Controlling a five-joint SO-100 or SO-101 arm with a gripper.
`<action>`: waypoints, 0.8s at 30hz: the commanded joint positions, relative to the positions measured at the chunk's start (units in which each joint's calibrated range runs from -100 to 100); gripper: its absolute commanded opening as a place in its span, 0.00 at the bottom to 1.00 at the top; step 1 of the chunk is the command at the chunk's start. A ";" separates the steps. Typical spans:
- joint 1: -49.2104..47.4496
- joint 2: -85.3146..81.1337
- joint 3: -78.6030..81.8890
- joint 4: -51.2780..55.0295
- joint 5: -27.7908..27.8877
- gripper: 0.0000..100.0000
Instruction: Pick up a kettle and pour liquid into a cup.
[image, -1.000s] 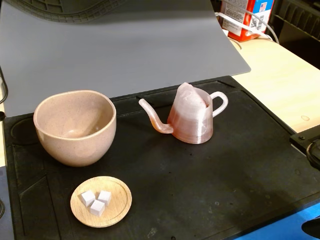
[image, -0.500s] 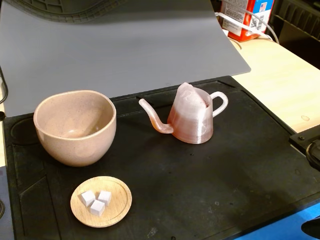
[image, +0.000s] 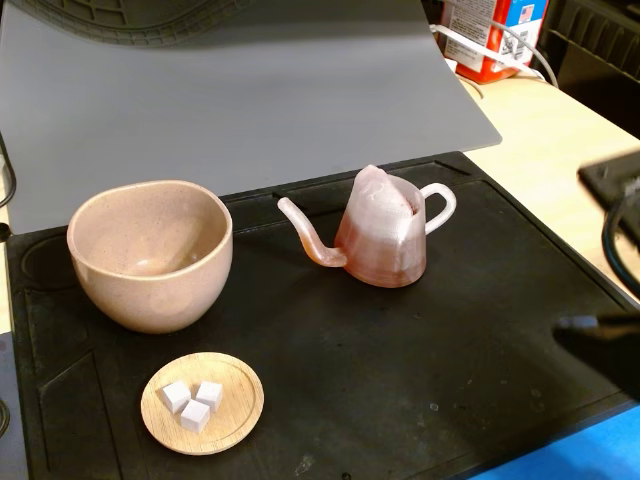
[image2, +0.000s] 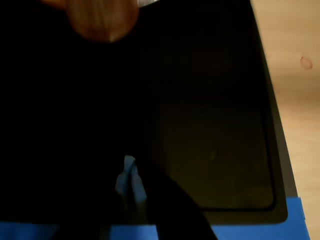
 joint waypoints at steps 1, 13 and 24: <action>-0.20 6.09 -0.34 -11.37 -0.07 0.01; -0.13 59.16 -15.23 -57.89 0.09 0.05; 0.41 79.30 -30.74 -68.18 9.01 0.11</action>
